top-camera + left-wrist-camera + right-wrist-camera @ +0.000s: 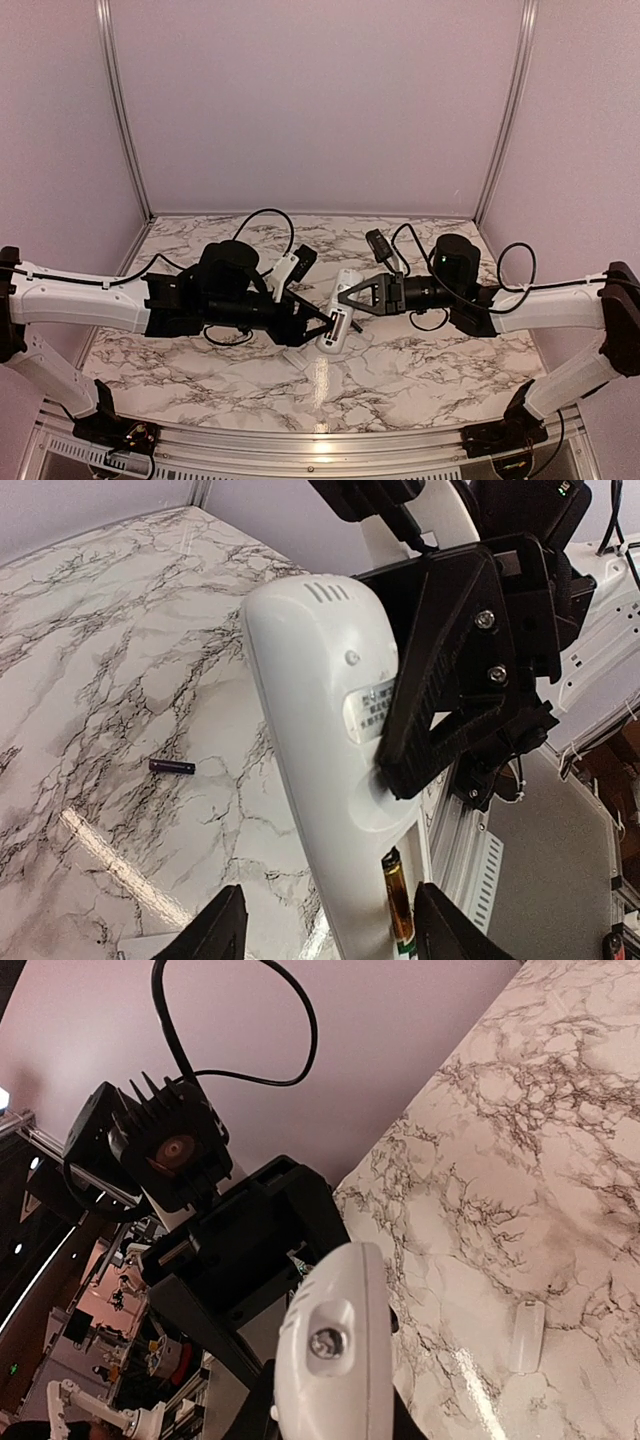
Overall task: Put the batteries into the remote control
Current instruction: Adjust the remote control.
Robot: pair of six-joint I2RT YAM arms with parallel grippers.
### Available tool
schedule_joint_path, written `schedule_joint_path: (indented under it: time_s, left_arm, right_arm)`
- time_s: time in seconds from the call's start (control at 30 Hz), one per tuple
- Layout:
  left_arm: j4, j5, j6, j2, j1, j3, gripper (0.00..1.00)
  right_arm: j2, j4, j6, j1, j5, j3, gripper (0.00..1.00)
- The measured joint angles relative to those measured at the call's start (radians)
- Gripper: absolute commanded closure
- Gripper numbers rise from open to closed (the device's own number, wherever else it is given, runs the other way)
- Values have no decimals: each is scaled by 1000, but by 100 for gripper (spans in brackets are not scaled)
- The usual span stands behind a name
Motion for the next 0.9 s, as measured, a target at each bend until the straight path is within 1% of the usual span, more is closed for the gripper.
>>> schedule_joint_path:
  time_s: [0.1,0.23,0.4,0.47,0.63,0.7,0.73,0.83,0.9]
  left_arm:
    - [5,23,-9,6,0,0,42]
    - [14,39,-18,14,0,6,49]
    - [16,36,-26,41,0,21,54]
    - [16,35,-28,51,0,25,59]
    - [19,37,-32,54,-1,30,75]
    - [20,42,-41,54,-1,31,83]
    - [24,51,-47,54,2,31,85]
    - [37,63,-52,54,5,33,87]
    - [43,72,-50,54,6,33,88]
  right_arm:
    - [-3,-14,-8,0,0,2,100]
    - [-3,-32,-24,0,6,8,100]
    - [-13,-61,-39,0,17,20,100]
    - [-20,-73,-45,0,22,20,100]
    - [-27,-87,-59,0,37,21,100]
    - [-34,-89,-80,-1,38,21,92]
    - [-37,-90,-89,-1,40,21,87]
    - [-47,-92,-100,-1,41,23,72]
    - [-52,-96,-102,-1,37,23,66]
